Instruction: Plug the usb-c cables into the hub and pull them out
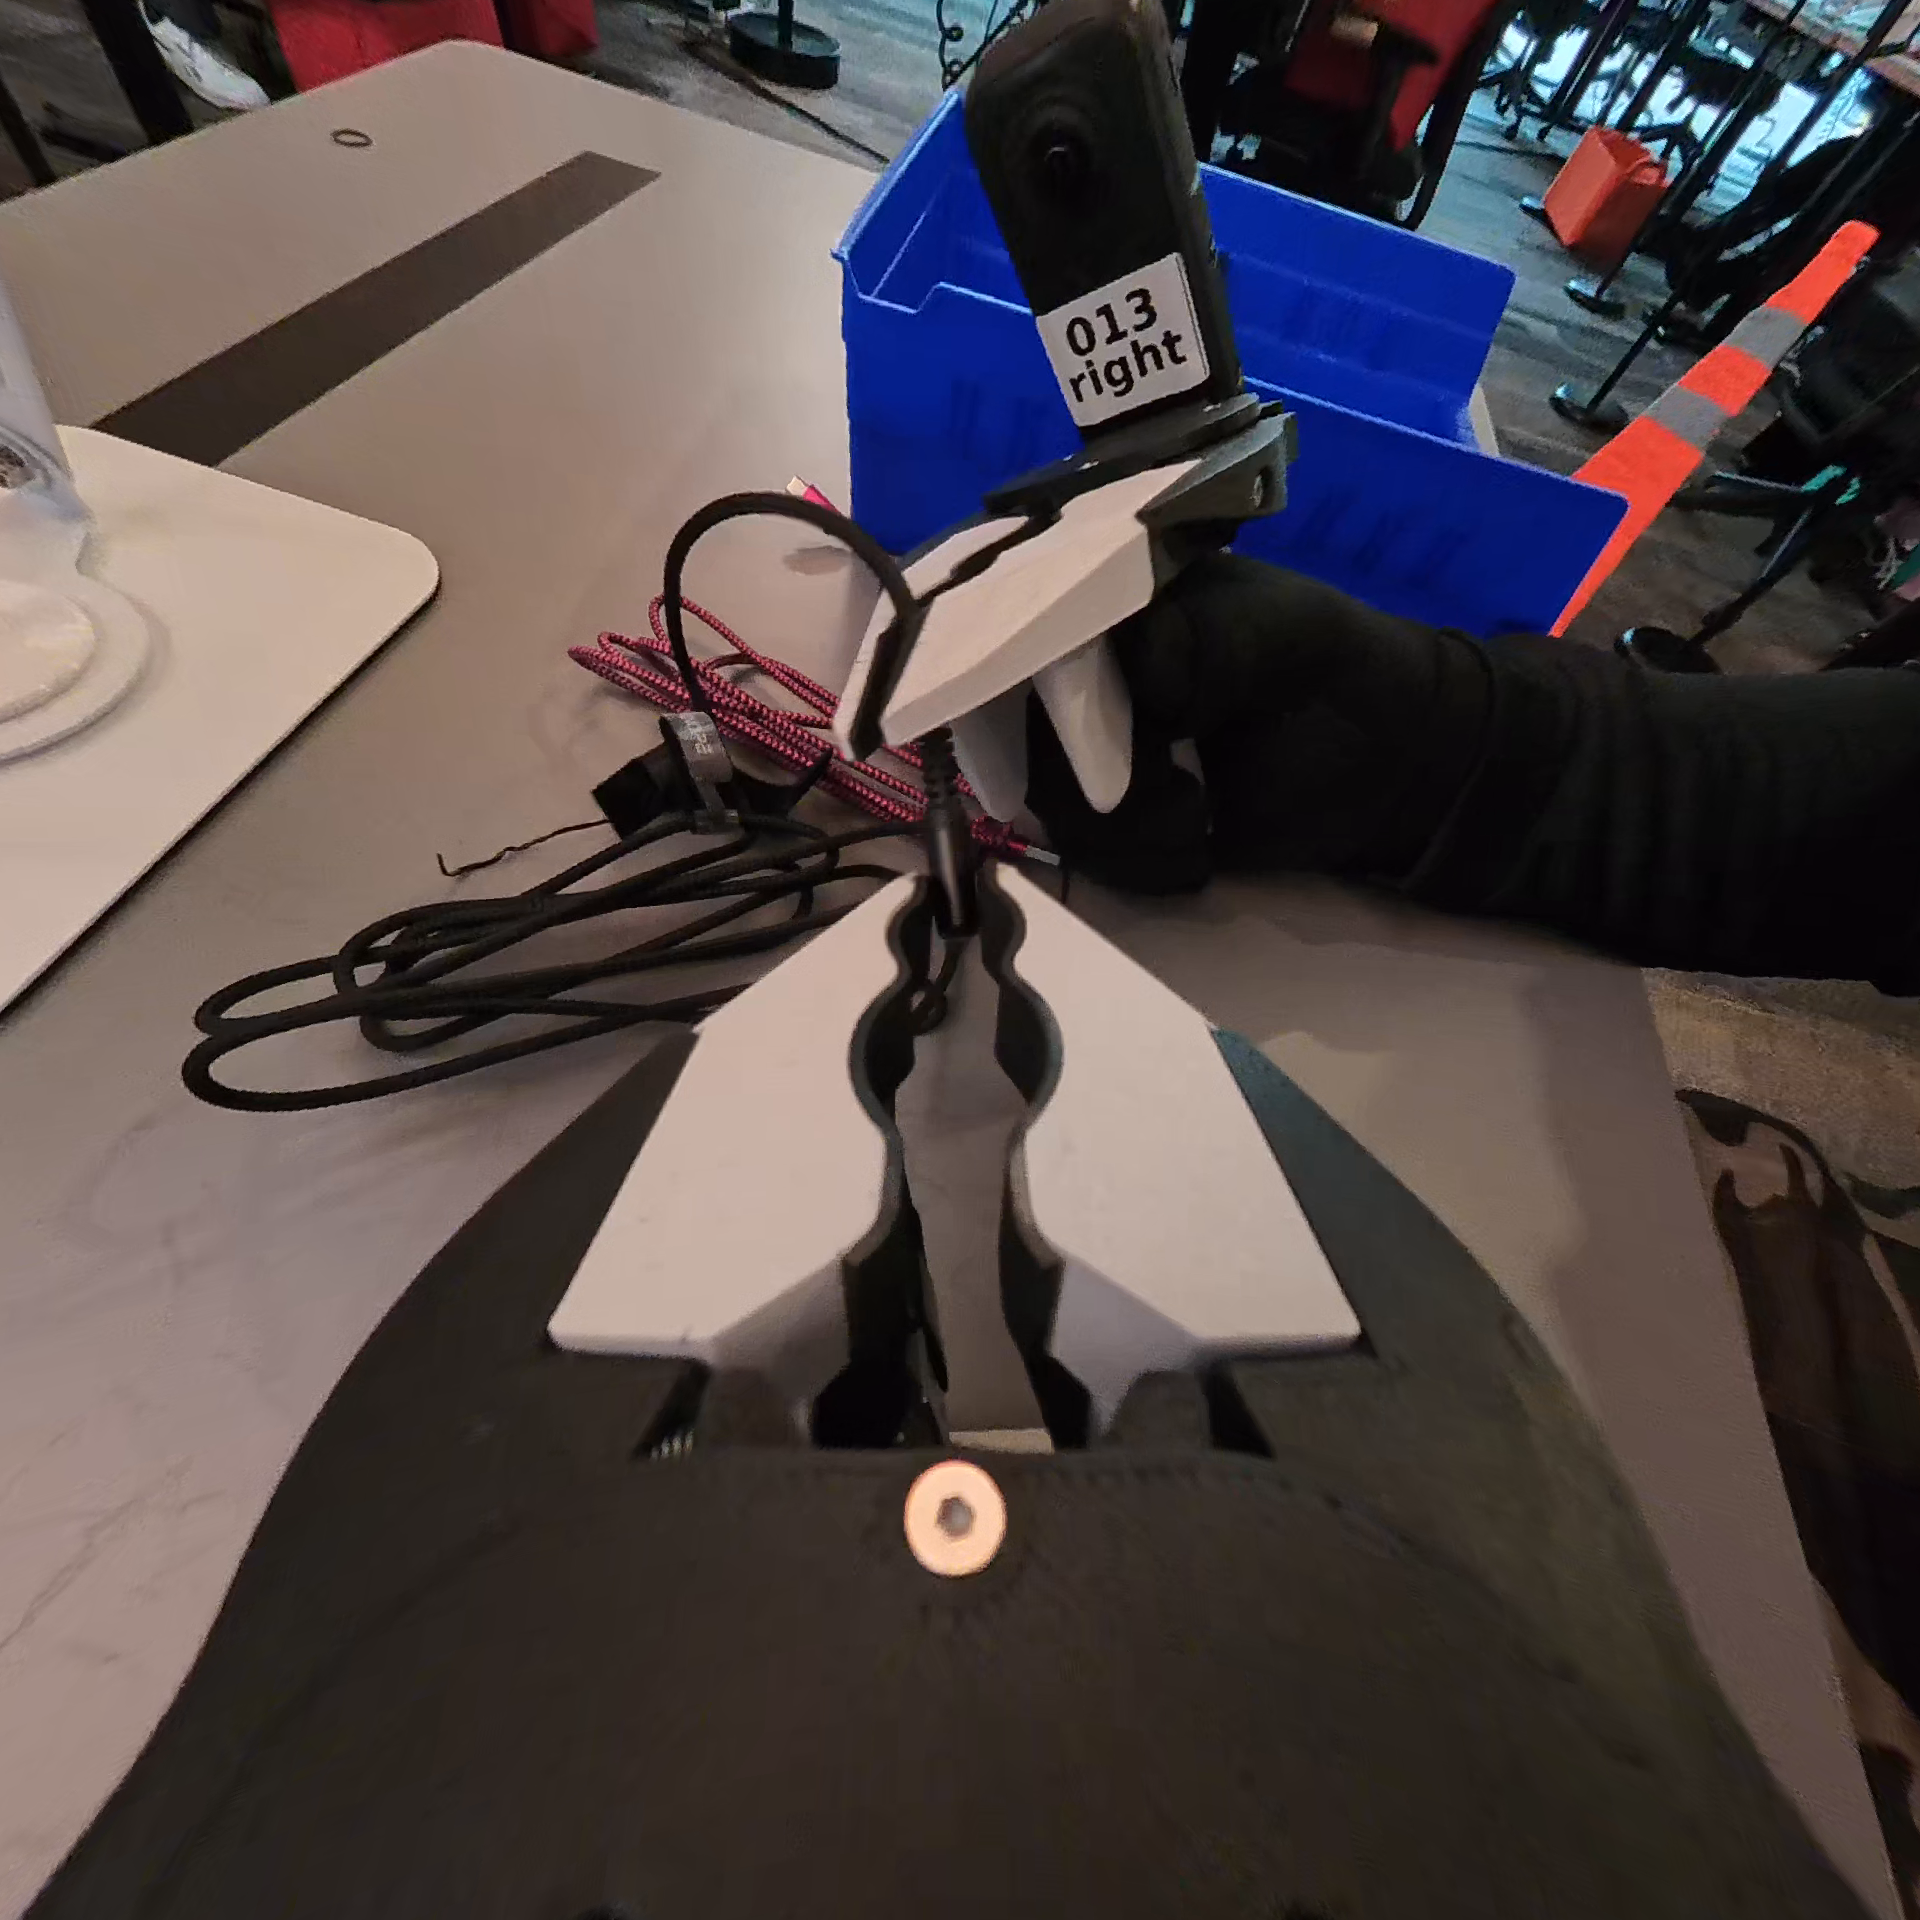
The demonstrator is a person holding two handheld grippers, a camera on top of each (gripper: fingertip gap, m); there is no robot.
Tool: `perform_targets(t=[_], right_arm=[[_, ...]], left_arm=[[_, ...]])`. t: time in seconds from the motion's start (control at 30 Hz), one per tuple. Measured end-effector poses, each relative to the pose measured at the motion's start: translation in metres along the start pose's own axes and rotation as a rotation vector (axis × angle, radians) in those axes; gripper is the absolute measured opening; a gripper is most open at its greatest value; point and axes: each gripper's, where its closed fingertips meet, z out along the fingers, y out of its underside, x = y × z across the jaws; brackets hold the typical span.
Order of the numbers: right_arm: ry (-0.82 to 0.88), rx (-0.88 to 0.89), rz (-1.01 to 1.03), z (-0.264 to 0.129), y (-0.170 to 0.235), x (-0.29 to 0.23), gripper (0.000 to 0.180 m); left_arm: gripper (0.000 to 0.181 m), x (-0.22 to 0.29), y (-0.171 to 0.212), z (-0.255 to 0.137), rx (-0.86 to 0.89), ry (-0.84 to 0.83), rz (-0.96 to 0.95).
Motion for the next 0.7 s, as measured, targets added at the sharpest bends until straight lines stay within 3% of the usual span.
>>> perform_targets(t=[0.17,0.23,0.27,0.37,0.57,0.7], right_arm=[[0.021,-0.022,-0.004,0.000,0.003,0.001,0.005],[0.061,-0.068,-0.049,0.000,0.007,0.003,0.015],[0.109,-0.108,-0.087,-0.001,0.012,0.008,0.023],[0.207,-0.255,-0.265,-0.001,0.028,0.012,0.018],[0.231,-0.351,-0.691,0.025,0.016,-0.024,0.034],[0.178,-0.476,-0.771,0.037,0.012,-0.020,0.032]], left_arm=[[0.006,-0.002,-0.001,-0.004,0.022,0.015,-0.009],[0.006,-0.005,-0.002,-0.009,0.037,0.017,-0.024],[0.005,-0.008,-0.001,-0.012,0.034,0.008,-0.032],[0.005,-0.008,-0.004,-0.023,0.053,0.025,-0.042],[0.005,-0.009,-0.003,-0.032,0.038,0.014,-0.030],[0.005,-0.016,-0.001,-0.040,0.035,-0.021,-0.033]])
